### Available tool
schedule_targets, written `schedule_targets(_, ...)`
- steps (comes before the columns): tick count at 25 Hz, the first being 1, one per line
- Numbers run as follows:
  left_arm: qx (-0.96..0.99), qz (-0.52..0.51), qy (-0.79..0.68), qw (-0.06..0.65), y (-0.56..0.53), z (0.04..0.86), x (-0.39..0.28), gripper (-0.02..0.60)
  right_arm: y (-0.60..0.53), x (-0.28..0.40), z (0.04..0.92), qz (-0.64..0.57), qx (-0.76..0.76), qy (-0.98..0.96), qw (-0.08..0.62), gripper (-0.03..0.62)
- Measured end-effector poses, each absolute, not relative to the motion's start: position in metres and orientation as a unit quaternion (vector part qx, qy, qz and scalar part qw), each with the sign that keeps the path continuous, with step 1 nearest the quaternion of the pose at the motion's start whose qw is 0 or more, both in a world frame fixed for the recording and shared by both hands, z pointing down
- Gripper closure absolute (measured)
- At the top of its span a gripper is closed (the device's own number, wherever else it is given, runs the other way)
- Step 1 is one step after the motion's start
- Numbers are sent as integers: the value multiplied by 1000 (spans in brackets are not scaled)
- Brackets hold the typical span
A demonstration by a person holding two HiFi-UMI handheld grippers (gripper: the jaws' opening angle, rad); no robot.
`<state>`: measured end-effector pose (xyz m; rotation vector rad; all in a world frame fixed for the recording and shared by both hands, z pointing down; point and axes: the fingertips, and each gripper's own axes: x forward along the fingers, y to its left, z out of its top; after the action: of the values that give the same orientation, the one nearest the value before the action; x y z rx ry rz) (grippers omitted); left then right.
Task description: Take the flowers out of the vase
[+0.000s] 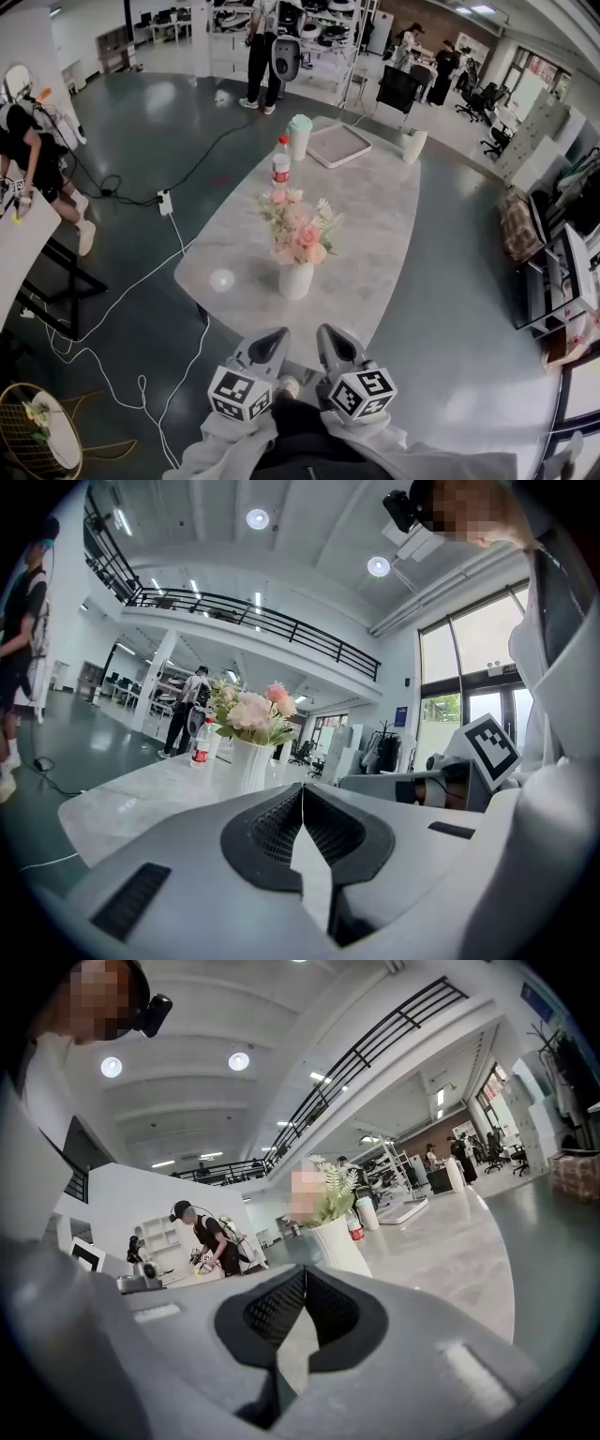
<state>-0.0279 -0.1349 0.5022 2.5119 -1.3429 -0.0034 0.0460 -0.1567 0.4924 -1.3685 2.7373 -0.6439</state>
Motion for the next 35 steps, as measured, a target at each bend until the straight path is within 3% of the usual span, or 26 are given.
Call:
schedule_targets(32, 871, 7, -467, 151, -227, 515, -52, 578, -243, 22, 492, -163, -434, 886, 21, 591)
schedule_targets(33, 873, 8, -465, 150, -228, 514, -53, 578, -244, 21, 492, -165, -434, 885, 22, 579)
schedule_targets(34, 874, 9, -462, 150, -229, 513, -54, 578, -244, 20, 492, -166, -434, 885, 21, 501)
schedule_targets(35, 876, 9, -459, 150, -230, 513, -55, 578, -244, 18, 491, -165, -434, 885, 20, 473)
